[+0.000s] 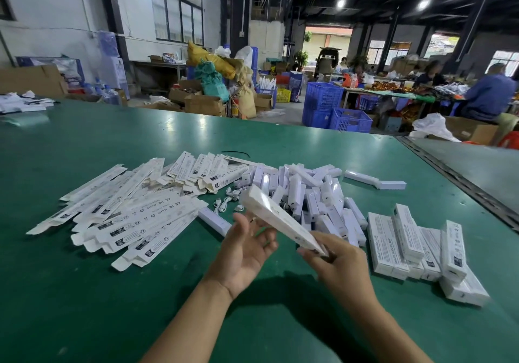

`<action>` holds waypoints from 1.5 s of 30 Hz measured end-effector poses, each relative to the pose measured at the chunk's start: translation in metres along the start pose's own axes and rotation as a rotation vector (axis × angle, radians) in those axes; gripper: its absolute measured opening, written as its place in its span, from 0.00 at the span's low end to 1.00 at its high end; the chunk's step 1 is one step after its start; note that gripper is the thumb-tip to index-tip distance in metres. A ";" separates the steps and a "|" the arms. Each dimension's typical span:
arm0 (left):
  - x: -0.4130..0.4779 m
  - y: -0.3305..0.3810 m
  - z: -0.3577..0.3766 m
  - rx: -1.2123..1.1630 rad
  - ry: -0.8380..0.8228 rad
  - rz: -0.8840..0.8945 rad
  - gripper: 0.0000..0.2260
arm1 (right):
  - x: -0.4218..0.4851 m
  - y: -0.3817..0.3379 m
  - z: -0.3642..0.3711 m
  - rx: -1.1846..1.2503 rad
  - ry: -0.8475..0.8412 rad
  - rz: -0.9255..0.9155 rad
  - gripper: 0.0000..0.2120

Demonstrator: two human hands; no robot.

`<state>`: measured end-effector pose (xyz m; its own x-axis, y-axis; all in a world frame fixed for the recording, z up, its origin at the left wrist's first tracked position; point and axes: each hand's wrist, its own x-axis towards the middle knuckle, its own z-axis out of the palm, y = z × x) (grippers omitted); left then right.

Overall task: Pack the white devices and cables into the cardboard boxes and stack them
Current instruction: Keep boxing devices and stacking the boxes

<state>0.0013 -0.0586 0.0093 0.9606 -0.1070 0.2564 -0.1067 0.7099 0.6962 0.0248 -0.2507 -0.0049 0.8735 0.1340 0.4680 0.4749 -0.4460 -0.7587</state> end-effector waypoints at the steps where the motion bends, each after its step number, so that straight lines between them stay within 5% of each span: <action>1: 0.000 -0.003 0.001 0.093 0.023 -0.006 0.35 | -0.001 -0.001 0.002 0.006 -0.020 -0.007 0.14; 4: -0.002 -0.018 0.010 0.368 0.172 -0.040 0.32 | -0.003 -0.004 0.006 0.010 -0.087 -0.061 0.15; 9: 0.003 -0.030 0.014 0.466 0.458 0.026 0.19 | -0.003 0.001 0.009 -0.109 -0.206 -0.094 0.20; 15: 0.012 -0.023 -0.007 0.348 0.776 0.119 0.14 | 0.004 0.008 0.017 -0.713 -0.325 0.096 0.26; 27: 0.013 -0.021 -0.013 0.203 0.821 0.146 0.20 | 0.004 0.015 0.025 -0.829 -0.321 0.095 0.28; 36: 0.014 -0.020 -0.016 0.180 0.811 0.140 0.19 | 0.005 0.011 0.011 -0.441 -0.171 0.093 0.03; 41: 0.014 -0.018 -0.016 0.164 0.827 0.138 0.21 | 0.002 0.005 0.008 -0.195 0.036 0.126 0.07; 45: 0.014 -0.018 -0.019 0.166 0.829 0.142 0.23 | 0.003 0.004 0.007 -0.249 -0.081 0.164 0.05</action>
<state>0.0216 -0.0599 -0.0122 0.8057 0.5645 -0.1793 -0.2141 0.5599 0.8005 0.0304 -0.2464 -0.0097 0.9468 0.1078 0.3032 0.2947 -0.6690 -0.6824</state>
